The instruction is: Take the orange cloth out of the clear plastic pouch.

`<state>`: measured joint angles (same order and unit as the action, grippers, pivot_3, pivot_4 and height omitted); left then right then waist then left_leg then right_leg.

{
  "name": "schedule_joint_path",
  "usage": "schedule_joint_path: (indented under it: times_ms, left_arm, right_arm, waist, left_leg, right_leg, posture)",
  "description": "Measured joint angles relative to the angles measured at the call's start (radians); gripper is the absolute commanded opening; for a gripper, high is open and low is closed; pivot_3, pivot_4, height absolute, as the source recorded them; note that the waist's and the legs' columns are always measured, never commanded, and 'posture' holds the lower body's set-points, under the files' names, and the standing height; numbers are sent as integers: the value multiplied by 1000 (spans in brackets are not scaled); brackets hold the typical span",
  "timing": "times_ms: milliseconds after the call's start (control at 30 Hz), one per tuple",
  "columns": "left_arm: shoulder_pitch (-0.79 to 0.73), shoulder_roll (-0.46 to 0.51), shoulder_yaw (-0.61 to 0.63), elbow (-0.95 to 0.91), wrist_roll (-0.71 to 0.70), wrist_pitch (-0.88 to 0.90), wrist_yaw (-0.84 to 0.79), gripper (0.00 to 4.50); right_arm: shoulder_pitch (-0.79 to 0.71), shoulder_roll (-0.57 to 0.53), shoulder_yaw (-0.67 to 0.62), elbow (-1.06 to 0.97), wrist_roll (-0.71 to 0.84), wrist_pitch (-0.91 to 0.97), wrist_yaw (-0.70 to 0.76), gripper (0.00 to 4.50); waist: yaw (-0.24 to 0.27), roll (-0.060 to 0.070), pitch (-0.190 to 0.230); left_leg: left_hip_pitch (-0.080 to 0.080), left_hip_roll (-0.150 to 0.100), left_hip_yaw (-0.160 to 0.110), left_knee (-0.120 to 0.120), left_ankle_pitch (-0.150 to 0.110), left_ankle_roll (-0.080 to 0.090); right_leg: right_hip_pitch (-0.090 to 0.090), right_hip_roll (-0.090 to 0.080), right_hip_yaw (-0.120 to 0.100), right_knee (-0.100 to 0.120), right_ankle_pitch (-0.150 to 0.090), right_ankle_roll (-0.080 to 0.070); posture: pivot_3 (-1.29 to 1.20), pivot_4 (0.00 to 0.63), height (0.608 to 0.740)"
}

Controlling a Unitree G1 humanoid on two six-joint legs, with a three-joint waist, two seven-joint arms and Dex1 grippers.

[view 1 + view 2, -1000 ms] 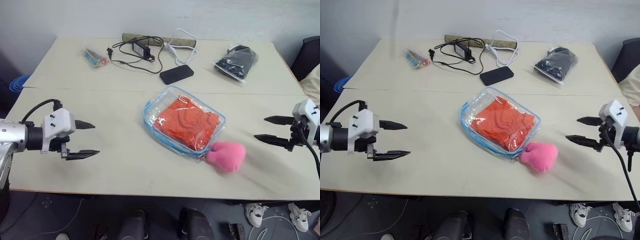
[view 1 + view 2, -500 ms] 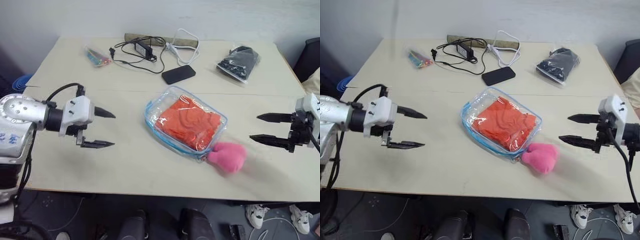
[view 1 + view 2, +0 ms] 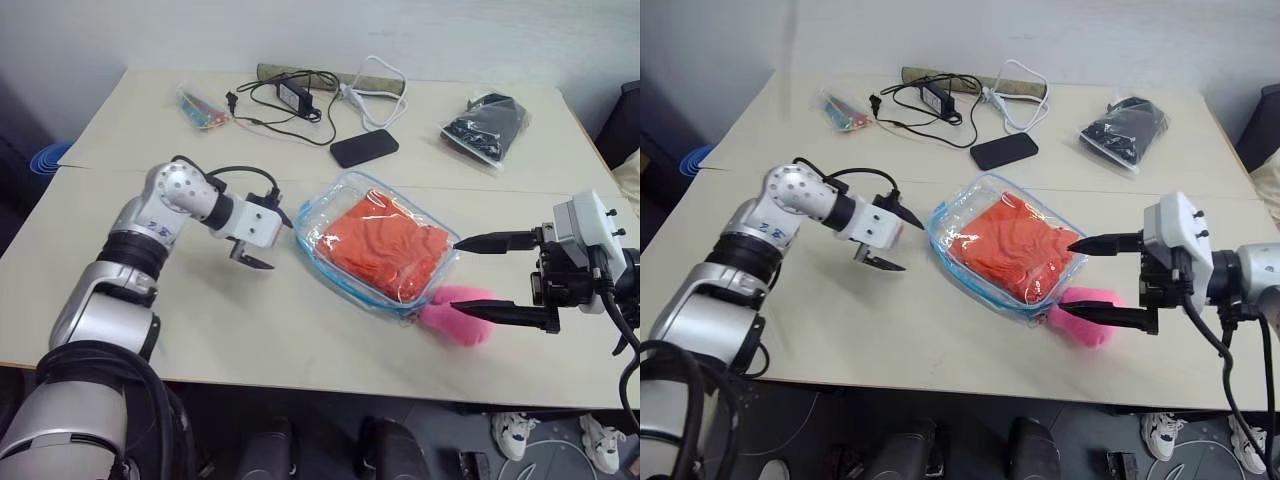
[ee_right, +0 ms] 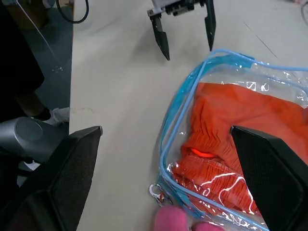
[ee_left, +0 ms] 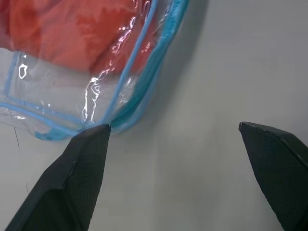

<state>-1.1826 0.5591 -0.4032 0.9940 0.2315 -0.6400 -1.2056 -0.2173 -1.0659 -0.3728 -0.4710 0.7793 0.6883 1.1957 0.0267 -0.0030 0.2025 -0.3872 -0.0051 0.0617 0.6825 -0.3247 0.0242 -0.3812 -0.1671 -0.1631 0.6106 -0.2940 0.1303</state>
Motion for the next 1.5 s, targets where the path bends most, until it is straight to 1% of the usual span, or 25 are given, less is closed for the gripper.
schedule_joint_path:
  times_ms: [100, 300, 400, 500, 533, 667, 700, 733, 800, 867, 1000, 1100, 1167, 1267, 1400, 1500]
  left_arm:
    - [-20, -56, 0, 74, 27, -36, 71, 4500]
    - [-59, -103, -12, 170, 116, -61, 202, 4500]
    - [-74, -121, -18, 200, 152, -61, 266, 3944]
    - [-75, -127, -20, 210, 170, -52, 289, 3067]
    - [-74, -129, -19, 212, 170, -39, 288, 2710]
    - [-55, -127, -1, 190, 143, 14, 208, 1526]
    - [-35, -123, 12, 155, 126, 53, 179, 1184]
    - [-16, -121, 23, 124, 112, 90, 161, 938]
    - [48, -118, 51, -2, 82, 224, 139, 397]
    - [170, -121, 106, -267, 62, 505, 150, 397]
    - [393, -119, 155, -796, 61, 1049, 150, 397]
    - [487, -133, 156, -1064, 91, 1387, 193, 397]
    - [508, -142, 146, -1173, 108, 1563, 226, 397]
    - [508, -159, 103, -1305, 118, 1768, 280, 397]
    - [488, -160, 51, -1378, 116, 1904, 361, 397]
    - [492, -158, 22, -1389, 87, 1939, 401, 397]
  right_arm:
    - [48, 14, -19, -25, 11, 9, -26, 4472]
    - [78, 15, -37, -35, 14, 8, -57, 4472]
    - [79, 15, -37, -34, 10, -5, -68, 4500]
    - [83, 15, -37, -29, 2, -22, -76, 4500]
    - [85, 15, -37, -25, -3, -29, -78, 4500]
    - [85, 15, -37, -13, -5, -39, -82, 4500]
    - [85, 15, -37, -11, -5, -41, -83, 4500]
    - [85, 15, -37, -8, -5, -44, -85, 4500]
    - [83, 15, -34, -3, -7, -52, -89, 4500]
    - [77, 16, -26, 1, -12, -57, -94, 4500]
    - [79, 20, -13, 8, -26, -72, -95, 4500]
    - [84, 22, 11, 9, -34, -84, -90, 4500]
    - [84, 22, 16, 12, -35, -92, -82, 4500]
    - [66, 22, 38, 25, -35, -100, -70, 4500]
    - [46, 22, 73, 54, -55, -106, -54, 4500]
    - [31, 22, 87, 58, -57, -118, -53, 4500]
  waist:
    - [1, -3, 1]
    - [1, -4, 1]
    - [2, -4, 0]
    - [2, -4, 0]
    - [2, -4, 0]
    - [-1, -4, 0]
    - [-1, -4, 0]
    - [-2, -4, 0]
    - [-2, -4, 0]
    - [-3, -4, 0]
    - [-4, -4, 0]
    - [-1, -4, 0]
    - [1, -4, 0]
    - [5, -4, 0]
    - [4, -4, 0]
    - [3, -4, 0]
  left_leg:
    - [-1, 0, 0, 0, 0, 0]
    - [0, 0, 0, 1, 0, 1]
    - [0, 0, 0, 1, 0, 1]
    - [0, 0, 0, 1, 0, 1]
    - [0, 0, 0, 1, 0, 1]
    - [0, 0, 0, 1, 0, 1]
    - [0, 1, 0, 1, 0, 1]
    - [0, 1, 0, 1, 0, 1]
    - [0, 1, 0, 1, 0, 1]
    - [0, 3, -2, 1, 0, 1]
    - [0, 3, -8, 1, 0, 1]
    - [1, 4, -9, 2, 0, 1]
    - [1, 4, -9, 2, 0, 1]
    - [1, 4, -11, 3, 0, 1]
    - [1, 4, -12, 3, 0, 1]
    - [1, 4, -12, 3, 0, 1]
  right_leg:
    - [0, 0, 0, 0, 0, 1]
    - [0, 0, 0, 0, 1, 1]
    - [0, -1, 0, 0, 1, 1]
    - [0, -1, 0, 0, 1, 1]
    - [0, -1, 0, 0, 1, 1]
    - [0, -1, 0, 0, 1, 1]
    - [0, -1, 0, 0, 1, 1]
    - [0, -1, 1, 0, 1, 1]
    - [0, -1, 1, 0, 1, 1]
    - [0, -1, 2, 0, 1, 1]
    - [0, 0, 2, 1, 1, 1]
    - [0, 0, 2, 2, 1, 1]
    - [1, 0, 3, 2, 1, 1]
    - [3, -1, 3, 1, 1, 1]
    - [3, -1, 2, 1, 1, 1]
    - [3, -1, 2, 1, 1, 1]
  posture:
    - [0, 150, 740]
    - [0, 150, 740]
    - [0, 150, 740]
    - [0, 150, 740]
    - [0, 150, 740]
    - [0, 150, 740]
    - [0, 150, 740]
    - [0, 150, 740]
    - [0, 150, 740]
    - [0, 150, 740]
    - [0, 150, 740]
    - [0, 150, 740]
    - [0, 150, 740]
    - [0, 150, 740]
    - [0, 150, 740]
    - [0, 150, 740]
